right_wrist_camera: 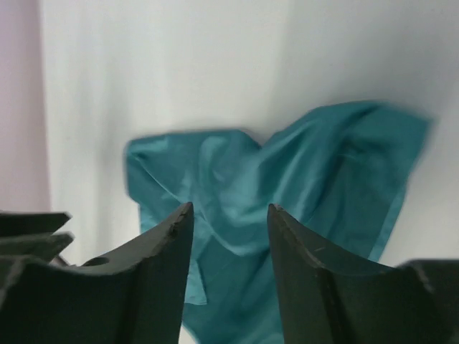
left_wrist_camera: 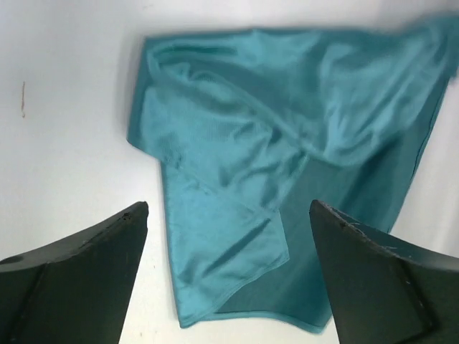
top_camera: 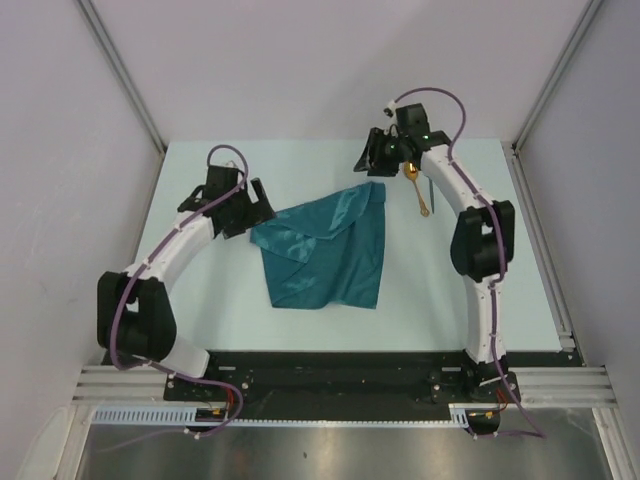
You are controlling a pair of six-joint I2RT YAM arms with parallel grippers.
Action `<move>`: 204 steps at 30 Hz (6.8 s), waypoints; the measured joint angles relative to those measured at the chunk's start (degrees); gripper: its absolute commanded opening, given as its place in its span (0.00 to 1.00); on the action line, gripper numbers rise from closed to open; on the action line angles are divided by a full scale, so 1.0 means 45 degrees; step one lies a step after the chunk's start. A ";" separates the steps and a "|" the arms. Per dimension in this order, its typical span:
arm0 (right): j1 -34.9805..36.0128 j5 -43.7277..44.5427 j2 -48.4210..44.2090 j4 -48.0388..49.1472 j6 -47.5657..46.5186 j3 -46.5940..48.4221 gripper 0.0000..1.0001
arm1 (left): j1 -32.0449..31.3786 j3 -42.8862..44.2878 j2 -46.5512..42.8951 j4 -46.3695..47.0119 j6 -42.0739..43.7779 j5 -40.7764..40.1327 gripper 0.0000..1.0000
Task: Fold the napkin into a case and place the utensils inside
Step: Flatten out the crumpled napkin at the center of the board.
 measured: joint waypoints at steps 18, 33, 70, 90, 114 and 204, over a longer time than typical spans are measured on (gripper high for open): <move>0.1593 0.3910 -0.7956 -0.0063 0.0170 -1.1876 0.54 | -0.7572 -0.0374 0.1909 -0.0272 0.1389 -0.3152 0.32; 0.2623 0.4240 -0.9700 0.0821 0.1496 -1.4761 0.51 | -0.8121 0.0000 0.4279 -0.0107 0.0748 -0.3934 0.39; 0.6397 0.6824 -0.6785 0.1724 0.4643 -1.4362 0.37 | -0.8034 -0.1073 0.2336 0.1180 0.1156 -0.4172 0.64; 0.6635 0.7975 -0.6747 0.1953 0.5100 -1.4494 0.01 | -0.7985 -0.1219 0.3716 0.1773 0.1472 -0.4541 0.26; 0.3021 0.7266 -1.1468 0.2161 0.3021 -1.8141 0.00 | -0.5469 -0.4571 -0.2943 0.1564 0.0563 -0.5319 0.07; 0.1515 0.5688 -1.4770 0.3007 -0.2084 -0.7077 0.00 | -0.7062 0.4046 -0.7834 0.3507 0.3891 -0.8636 0.00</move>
